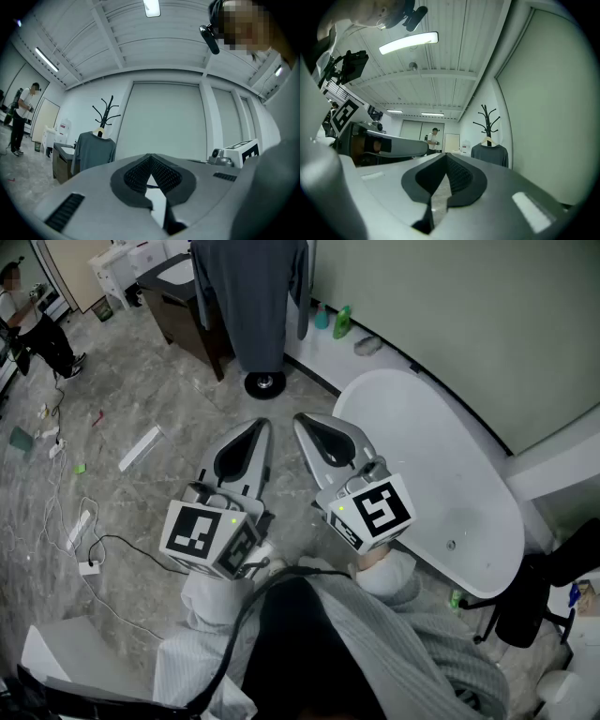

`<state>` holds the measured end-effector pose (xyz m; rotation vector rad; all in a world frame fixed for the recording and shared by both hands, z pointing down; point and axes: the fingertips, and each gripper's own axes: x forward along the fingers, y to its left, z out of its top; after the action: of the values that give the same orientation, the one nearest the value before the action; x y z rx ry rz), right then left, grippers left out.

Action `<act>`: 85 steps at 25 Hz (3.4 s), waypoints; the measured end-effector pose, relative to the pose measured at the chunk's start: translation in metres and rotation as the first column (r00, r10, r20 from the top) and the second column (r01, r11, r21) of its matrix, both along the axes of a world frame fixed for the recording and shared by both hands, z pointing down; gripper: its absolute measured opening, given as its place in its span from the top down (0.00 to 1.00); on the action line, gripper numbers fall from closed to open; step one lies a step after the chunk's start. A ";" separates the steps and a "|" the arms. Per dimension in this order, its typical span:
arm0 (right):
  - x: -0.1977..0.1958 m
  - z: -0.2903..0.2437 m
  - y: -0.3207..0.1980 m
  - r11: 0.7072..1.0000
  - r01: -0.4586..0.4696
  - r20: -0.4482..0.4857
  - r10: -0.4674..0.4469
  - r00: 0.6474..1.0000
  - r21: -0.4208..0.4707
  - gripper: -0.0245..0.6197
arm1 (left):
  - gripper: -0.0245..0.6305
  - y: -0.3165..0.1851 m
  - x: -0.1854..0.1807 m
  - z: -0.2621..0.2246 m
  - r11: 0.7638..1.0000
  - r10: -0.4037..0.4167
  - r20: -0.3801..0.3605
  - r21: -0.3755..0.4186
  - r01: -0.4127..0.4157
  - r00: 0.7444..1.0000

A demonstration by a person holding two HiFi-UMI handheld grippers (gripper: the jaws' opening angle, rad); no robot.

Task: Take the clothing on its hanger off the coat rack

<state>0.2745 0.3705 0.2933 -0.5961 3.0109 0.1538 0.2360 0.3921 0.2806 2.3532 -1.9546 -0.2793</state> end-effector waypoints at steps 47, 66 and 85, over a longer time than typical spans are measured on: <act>-0.249 0.029 -0.218 0.999 -0.032 0.002 0.032 0.999 -0.043 0.96 | 0.96 -0.220 -0.252 0.031 0.997 0.014 -0.002 -0.074 -0.014 1.000; -0.376 0.033 -0.533 0.991 -0.126 0.005 0.126 0.992 -0.042 0.96 | 0.96 -0.507 -0.414 0.039 0.996 -0.011 0.012 -0.083 0.012 1.000; -0.415 -0.013 -0.714 0.956 -0.266 0.003 0.267 0.964 0.123 0.96 | 0.96 -0.703 -0.480 -0.020 0.998 0.054 0.047 0.026 -0.056 0.997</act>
<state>-0.1402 -0.3432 0.2803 -0.9889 2.8924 0.3549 -0.2438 -0.3105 0.2604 2.4476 -1.9139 -0.2517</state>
